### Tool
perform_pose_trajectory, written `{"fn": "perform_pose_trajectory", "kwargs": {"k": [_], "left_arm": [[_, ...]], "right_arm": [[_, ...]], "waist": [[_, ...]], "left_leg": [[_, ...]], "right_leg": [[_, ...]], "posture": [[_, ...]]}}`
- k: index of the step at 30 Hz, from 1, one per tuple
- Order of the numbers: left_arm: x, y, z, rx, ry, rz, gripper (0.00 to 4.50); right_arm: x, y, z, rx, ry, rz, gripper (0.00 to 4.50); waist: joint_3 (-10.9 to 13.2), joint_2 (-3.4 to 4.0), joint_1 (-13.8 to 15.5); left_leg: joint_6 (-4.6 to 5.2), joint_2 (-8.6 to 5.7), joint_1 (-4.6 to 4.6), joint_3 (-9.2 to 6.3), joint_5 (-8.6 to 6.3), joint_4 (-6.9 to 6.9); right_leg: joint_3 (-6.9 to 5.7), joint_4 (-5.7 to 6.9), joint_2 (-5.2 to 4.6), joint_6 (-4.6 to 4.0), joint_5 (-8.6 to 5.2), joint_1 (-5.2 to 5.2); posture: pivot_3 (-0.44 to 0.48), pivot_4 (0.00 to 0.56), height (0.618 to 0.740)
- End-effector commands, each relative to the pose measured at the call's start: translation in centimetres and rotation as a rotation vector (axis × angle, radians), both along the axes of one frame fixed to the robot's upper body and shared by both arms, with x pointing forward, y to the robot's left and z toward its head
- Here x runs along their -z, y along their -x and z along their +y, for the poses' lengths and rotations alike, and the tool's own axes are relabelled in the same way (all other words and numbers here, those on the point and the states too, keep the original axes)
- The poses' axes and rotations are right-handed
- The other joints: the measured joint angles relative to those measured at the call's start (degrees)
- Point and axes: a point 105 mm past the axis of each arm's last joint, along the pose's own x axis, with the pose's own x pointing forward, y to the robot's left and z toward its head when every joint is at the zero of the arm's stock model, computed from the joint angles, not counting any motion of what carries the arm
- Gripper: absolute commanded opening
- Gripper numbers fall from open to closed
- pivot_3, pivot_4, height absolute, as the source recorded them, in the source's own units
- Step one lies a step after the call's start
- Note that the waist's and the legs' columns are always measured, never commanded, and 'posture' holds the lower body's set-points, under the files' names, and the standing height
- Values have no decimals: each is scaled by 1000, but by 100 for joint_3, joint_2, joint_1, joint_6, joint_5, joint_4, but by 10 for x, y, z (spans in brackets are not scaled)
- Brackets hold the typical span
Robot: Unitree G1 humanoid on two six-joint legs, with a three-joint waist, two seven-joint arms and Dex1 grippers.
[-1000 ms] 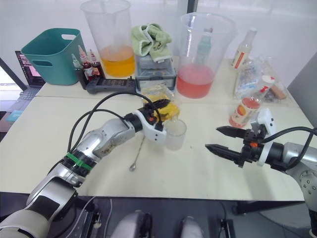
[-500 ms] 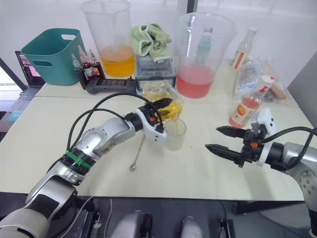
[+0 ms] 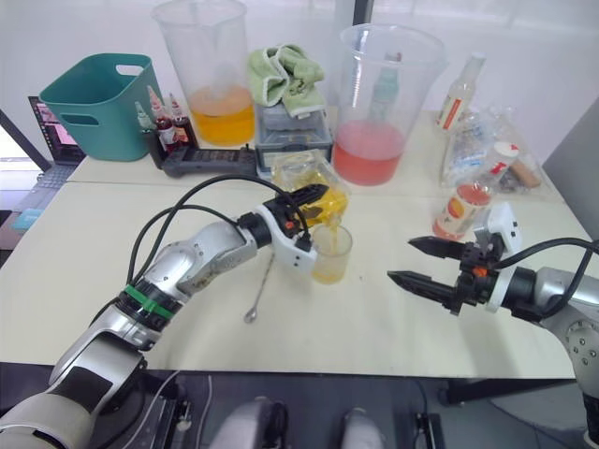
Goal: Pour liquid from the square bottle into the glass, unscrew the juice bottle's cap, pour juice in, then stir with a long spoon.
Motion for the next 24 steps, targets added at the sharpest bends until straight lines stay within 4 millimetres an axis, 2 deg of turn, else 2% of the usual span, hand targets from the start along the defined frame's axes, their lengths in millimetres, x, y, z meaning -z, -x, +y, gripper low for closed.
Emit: {"fn": "perform_pose_trajectory", "kwargs": {"k": [1,9,15,17,19,22,24], "left_arm": [[-41,9,-3,39,152,-40,2803],[-49,10,3,38,340,169,2803],[-71,9,18,32,605,357,2803],[-79,0,34,-11,770,446,2803],[-81,-5,44,-43,860,505,2803],[-91,-20,82,-130,1139,594,2803],[-91,-26,105,-184,1264,632,2803]], "right_arm": [[-11,0,0,-14,0,-49,4500],[-12,-3,1,-34,1,-47,4500],[-14,-9,5,-72,2,-46,4500],[-15,-11,8,-91,1,-47,4500],[-16,-13,9,-102,1,-47,4500],[-18,-17,12,-128,4,-45,4500],[-19,-19,14,-146,6,-43,4500]], "waist": [[0,0,-3],[0,0,-18],[0,0,-18],[0,0,-26],[0,0,-38],[0,1,-46],[0,0,-76]], "left_leg": [[0,0,0,0,0,1],[2,4,-2,0,-2,22],[39,3,-4,-1,-25,55],[38,3,-4,-2,-24,57],[35,4,-4,-2,-22,58],[27,4,-2,-3,-17,58],[23,4,-2,-3,-15,58]], "right_leg": [[0,1,0,0,0,0],[1,16,0,0,0,-1],[6,47,-5,0,0,-1],[5,49,-5,0,0,0],[6,50,-4,1,0,0],[6,54,-3,1,0,-1],[6,53,-2,0,0,-1]], "posture": [[0,150,739],[0,150,739],[0,150,739],[0,150,739],[0,150,739],[0,150,739],[0,150,739]]}}
